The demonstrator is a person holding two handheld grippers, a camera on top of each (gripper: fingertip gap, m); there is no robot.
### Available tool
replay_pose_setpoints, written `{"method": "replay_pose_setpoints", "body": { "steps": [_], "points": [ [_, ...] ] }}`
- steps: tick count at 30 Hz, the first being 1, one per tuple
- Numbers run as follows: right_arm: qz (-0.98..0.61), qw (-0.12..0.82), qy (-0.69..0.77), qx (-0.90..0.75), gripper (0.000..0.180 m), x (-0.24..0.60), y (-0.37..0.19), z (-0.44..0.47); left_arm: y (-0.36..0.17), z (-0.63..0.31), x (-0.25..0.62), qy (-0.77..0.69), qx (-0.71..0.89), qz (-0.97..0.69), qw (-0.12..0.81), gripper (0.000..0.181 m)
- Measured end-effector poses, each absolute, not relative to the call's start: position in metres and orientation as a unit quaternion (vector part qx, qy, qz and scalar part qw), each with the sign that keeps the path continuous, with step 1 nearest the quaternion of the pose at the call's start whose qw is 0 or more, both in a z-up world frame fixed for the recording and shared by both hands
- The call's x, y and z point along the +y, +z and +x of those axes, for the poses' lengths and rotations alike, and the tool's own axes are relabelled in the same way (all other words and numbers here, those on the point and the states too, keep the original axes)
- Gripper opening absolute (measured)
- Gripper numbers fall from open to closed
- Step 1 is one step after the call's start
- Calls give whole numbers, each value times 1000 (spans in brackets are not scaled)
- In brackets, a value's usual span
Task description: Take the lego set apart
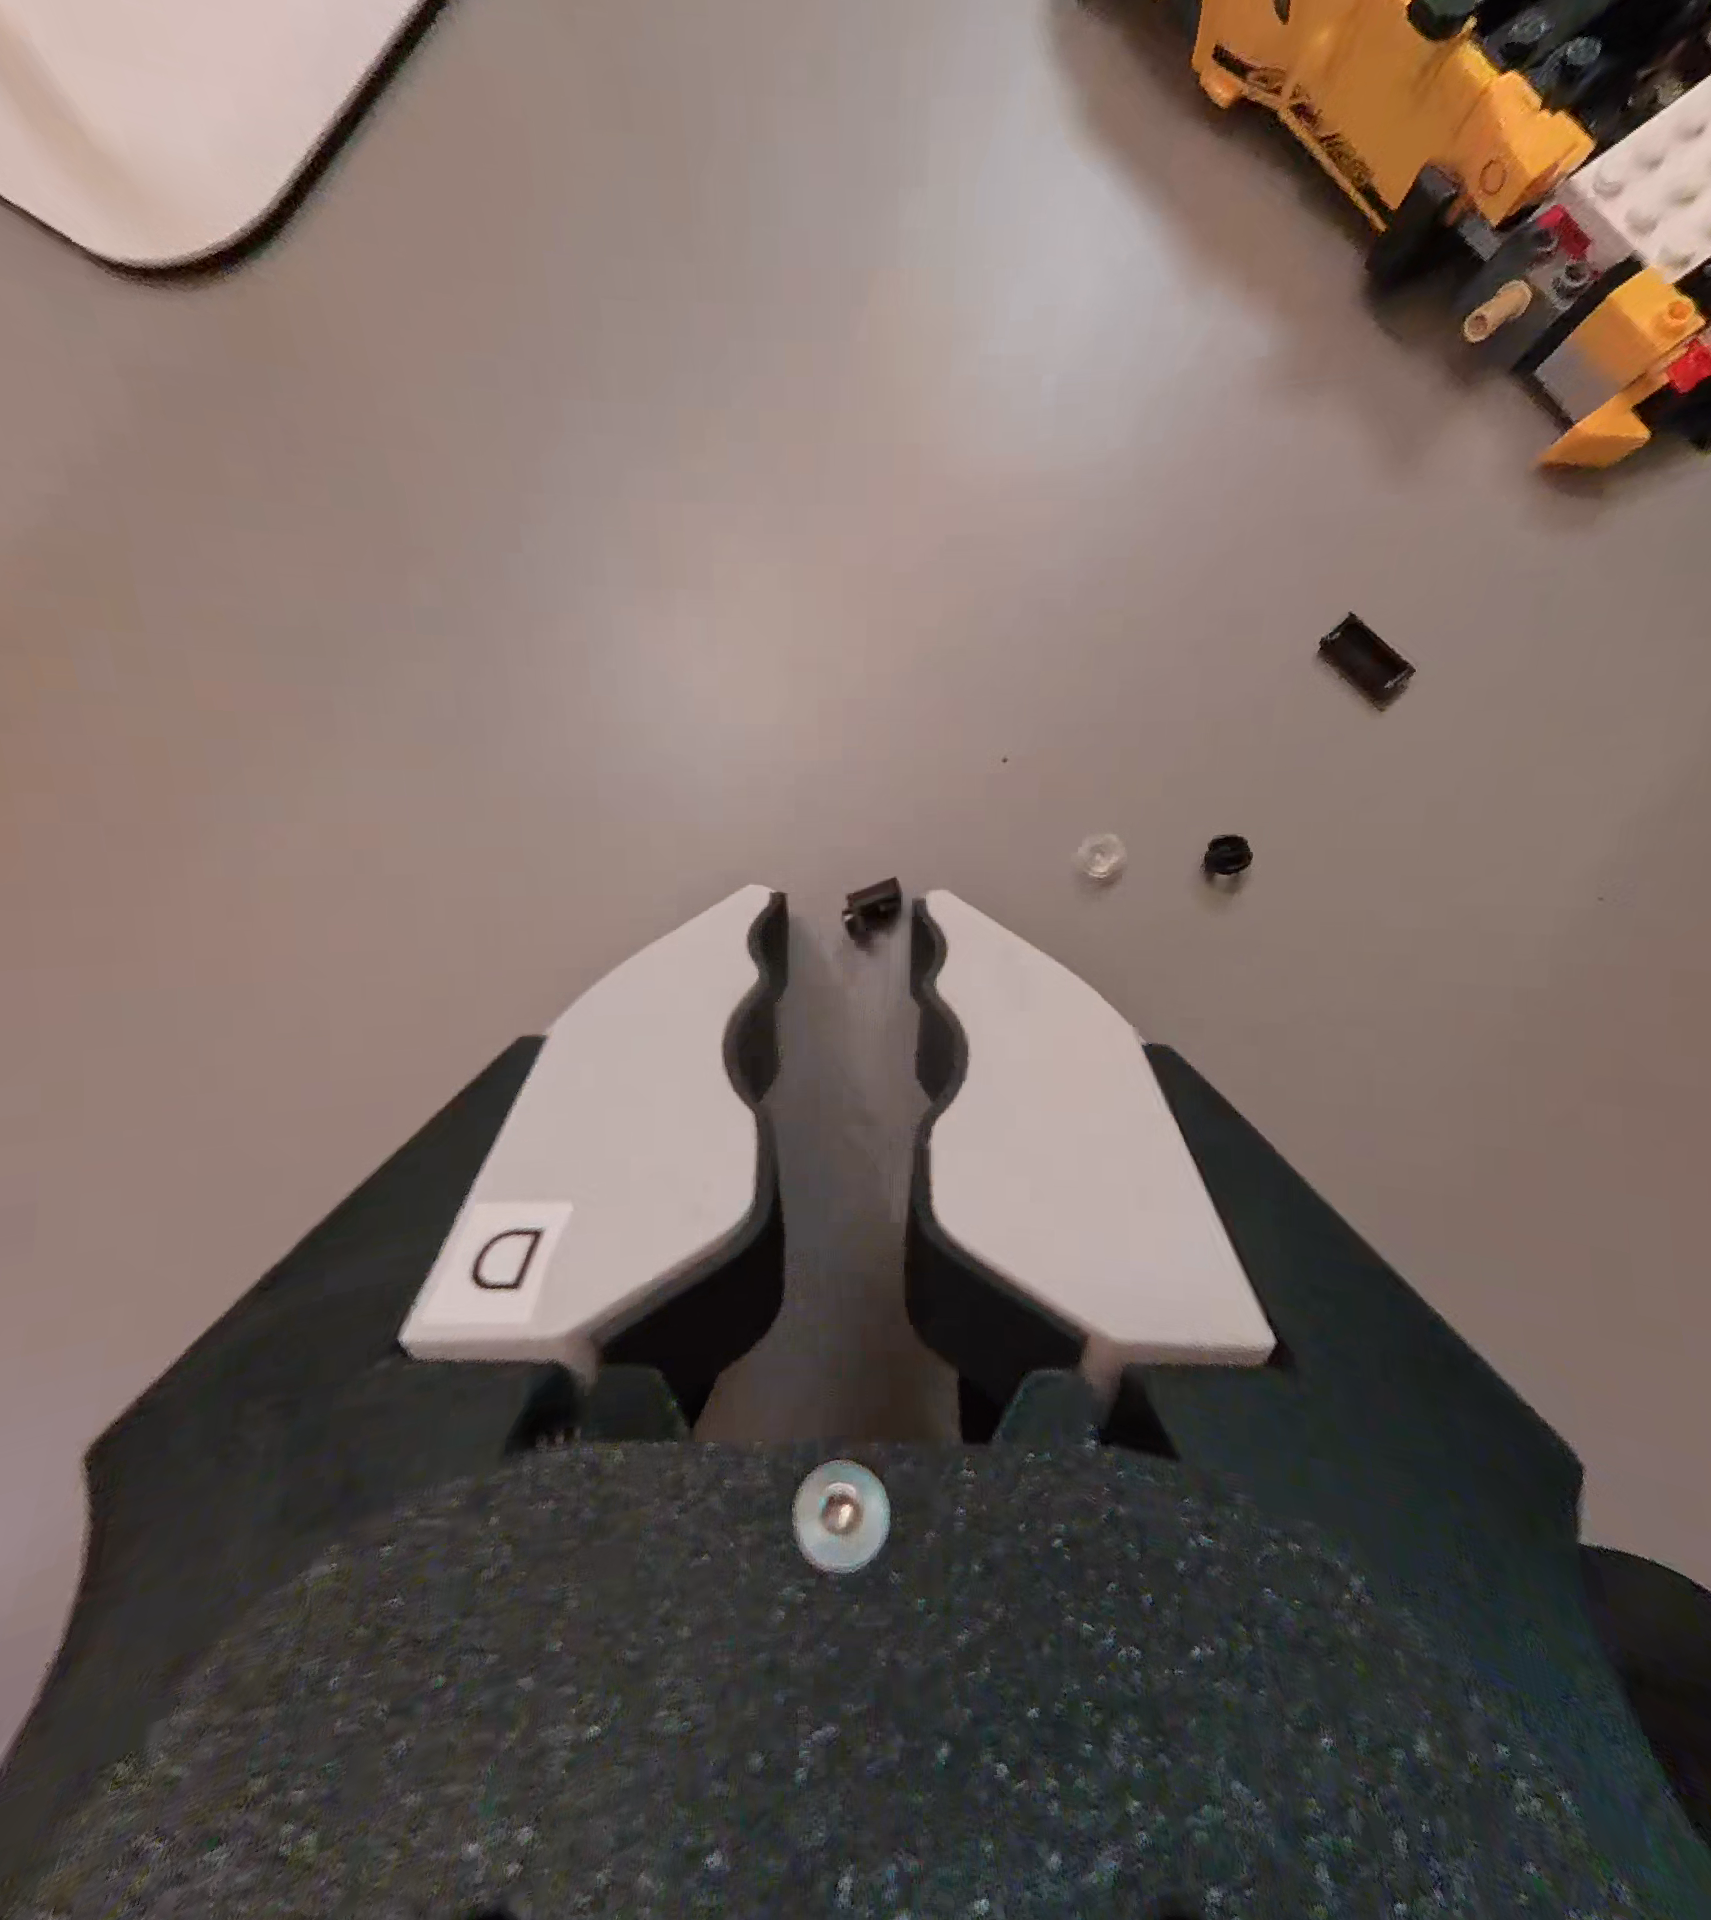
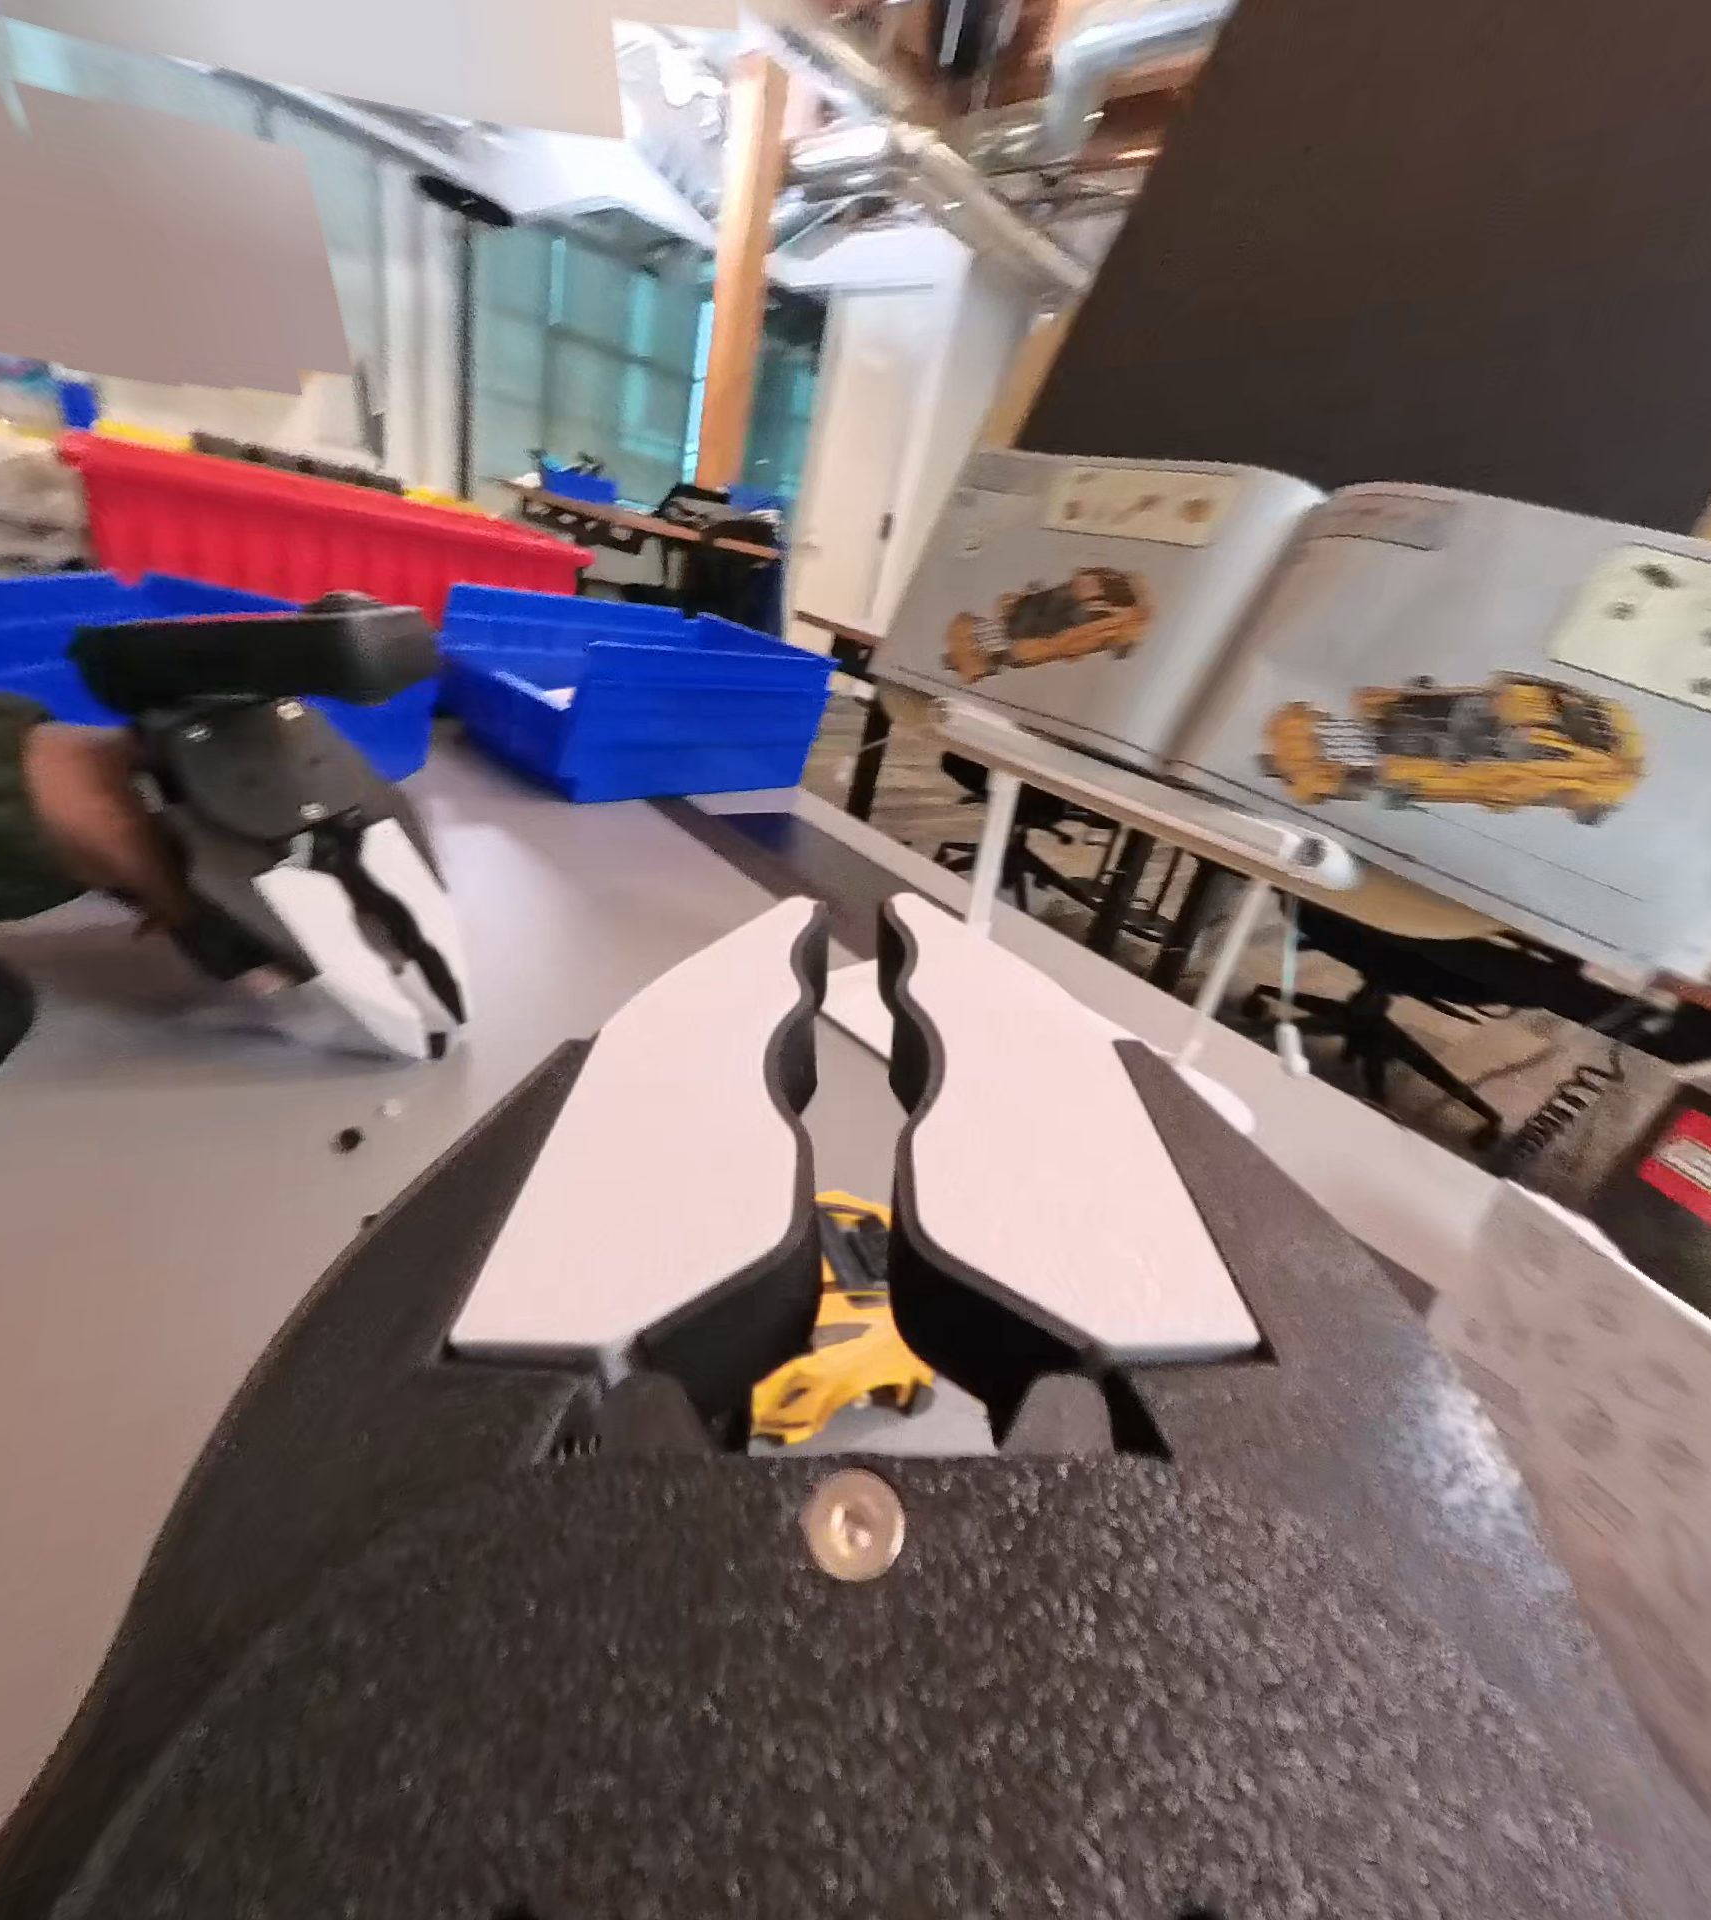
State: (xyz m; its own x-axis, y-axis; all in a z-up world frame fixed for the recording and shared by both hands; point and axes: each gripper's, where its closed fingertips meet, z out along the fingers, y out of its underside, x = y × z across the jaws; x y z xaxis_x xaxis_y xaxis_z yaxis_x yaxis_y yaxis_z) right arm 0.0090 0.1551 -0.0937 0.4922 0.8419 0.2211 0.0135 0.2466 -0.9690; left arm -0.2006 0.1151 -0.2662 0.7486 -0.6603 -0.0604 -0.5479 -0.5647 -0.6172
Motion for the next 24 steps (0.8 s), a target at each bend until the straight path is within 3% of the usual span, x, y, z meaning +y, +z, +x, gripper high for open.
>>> {"method": "replay_pose_setpoints", "body": {
  "steps": [8,11,16,24],
  "points": [
    [-555,680,305,-370,7,172,-95,23,-246,-161,93,-211,392,-832,331,28],
    [-558,674,308,-374,7,171,-98,21,-260,-161,91,-183,410,-838,309,26],
    [-561,667,313,-377,7,171,-100,20,-268,-159,94,-183,405,-844,301,7],
    [-564,664,314,-379,7,172,-102,20,-264,-194,116,-110,356,-866,333,13]
  ]
}}
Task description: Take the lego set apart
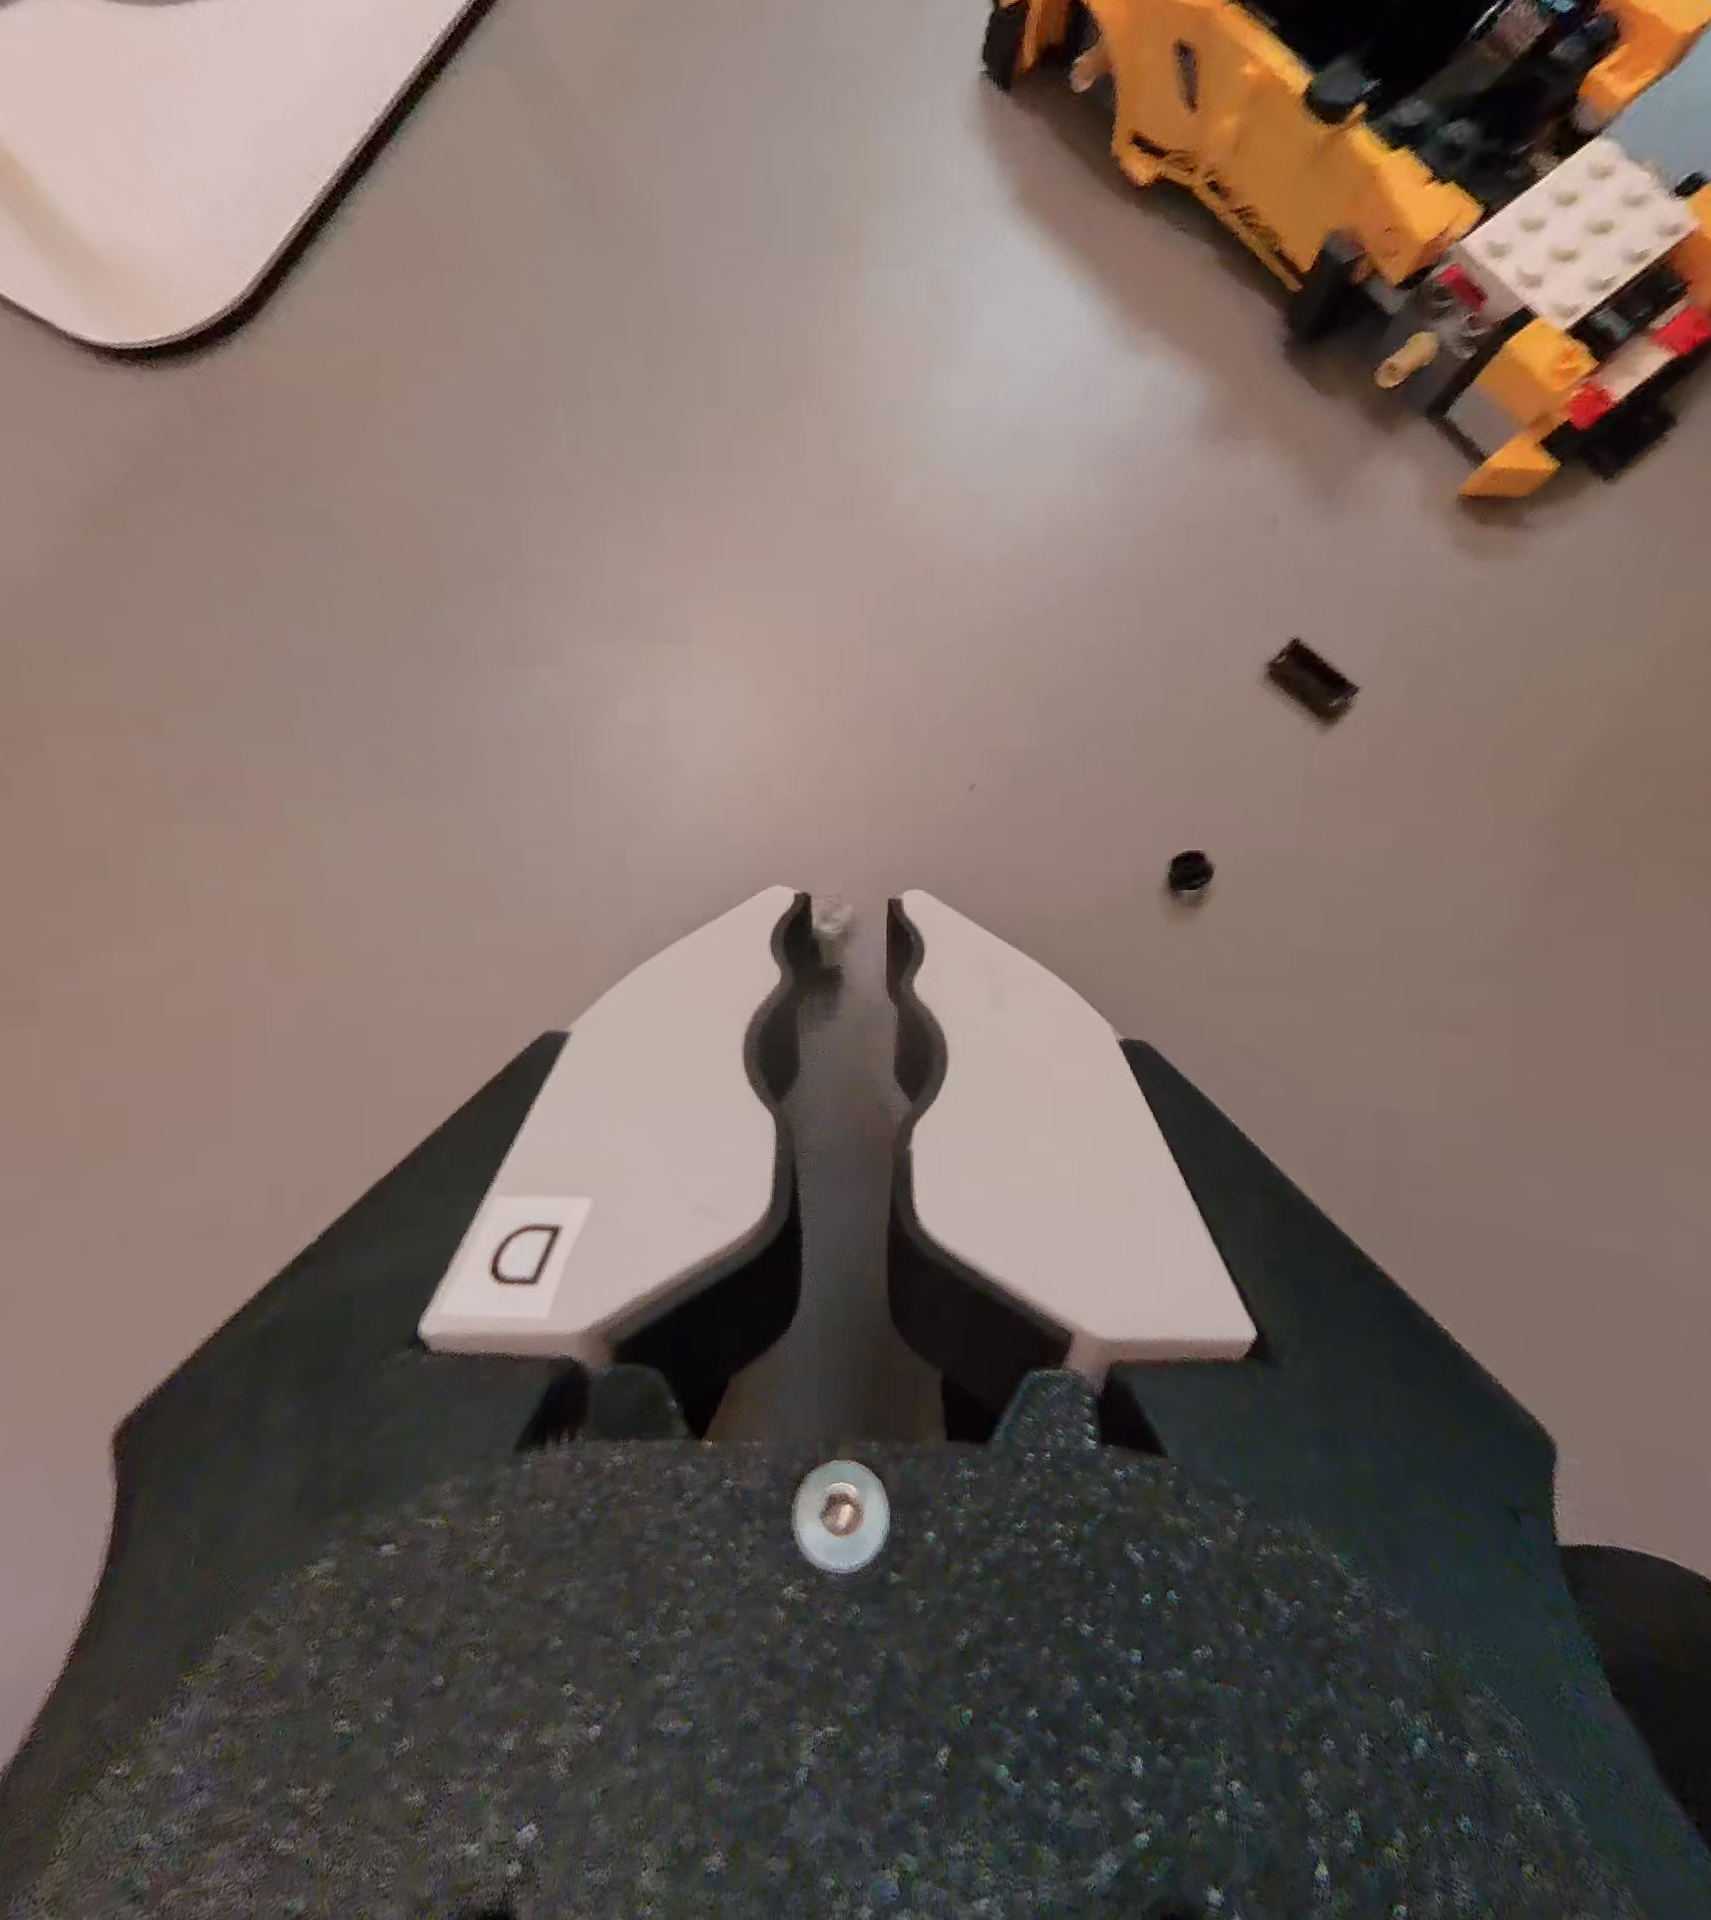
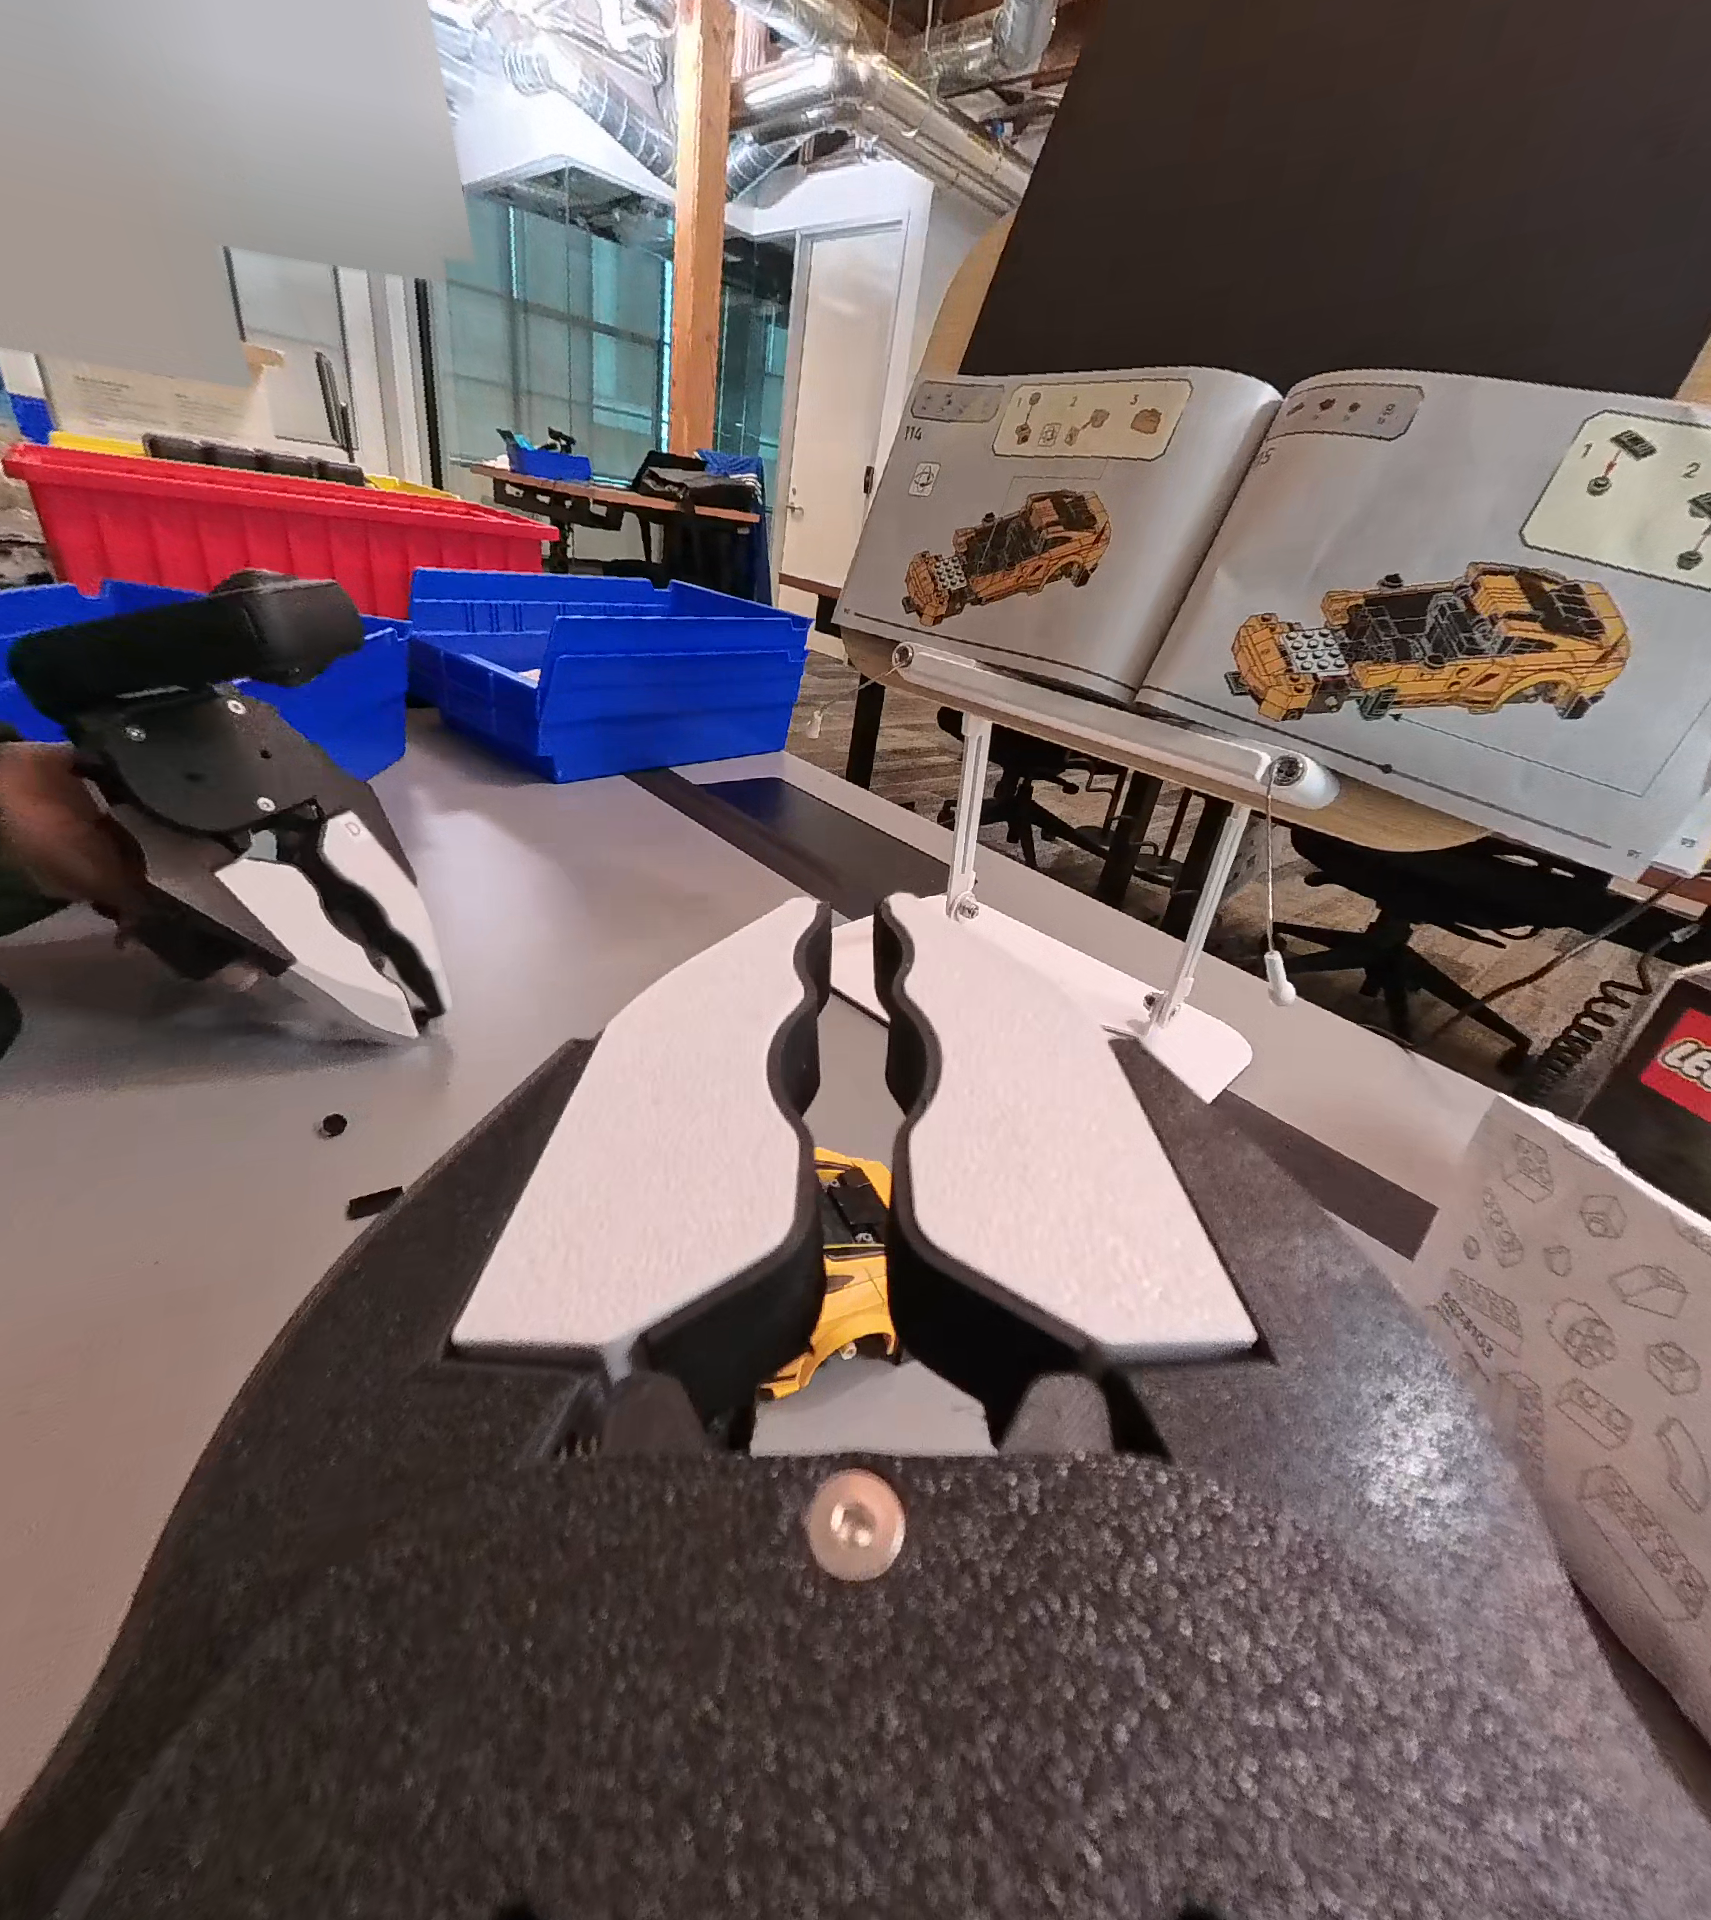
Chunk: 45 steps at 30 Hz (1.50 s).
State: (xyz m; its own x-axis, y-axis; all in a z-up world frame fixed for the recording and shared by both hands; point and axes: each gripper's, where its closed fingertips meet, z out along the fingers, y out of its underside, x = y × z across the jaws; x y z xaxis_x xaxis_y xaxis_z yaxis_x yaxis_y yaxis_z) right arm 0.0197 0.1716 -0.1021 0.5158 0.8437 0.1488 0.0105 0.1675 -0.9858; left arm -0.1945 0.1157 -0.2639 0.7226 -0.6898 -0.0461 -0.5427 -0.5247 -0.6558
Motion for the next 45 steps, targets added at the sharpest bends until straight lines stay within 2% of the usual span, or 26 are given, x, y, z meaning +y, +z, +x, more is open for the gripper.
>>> {"method": "replay_pose_setpoints", "body": {
  "steps": [8,12,15,19,22,34,37,45],
  "points": [
    [-565,662,314,-380,7,172,-103,20,-255,-197,118,-91,362,-857,354,22],
    [-566,660,316,-380,6,172,-104,20,-237,-167,101,-174,403,-817,374,21],
    [-568,657,317,-382,6,172,-105,19,-245,-150,84,-206,438,-808,335,21],
    [-568,655,316,-385,6,171,-106,18,-264,-145,79,-195,456,-817,295,17],
    [-568,657,316,-381,6,173,-105,19,-267,-150,83,-183,446,-826,292,6],
    [-624,700,236,-254,5,216,-99,67,-256,-210,110,-98,350,-871,331,7],
    [-639,698,224,-233,5,227,-103,77,-258,-220,111,-82,340,-877,328,12],
    [-647,698,213,-221,5,231,-100,94,-247,-197,108,-109,372,-850,358,19]
  ]
}}
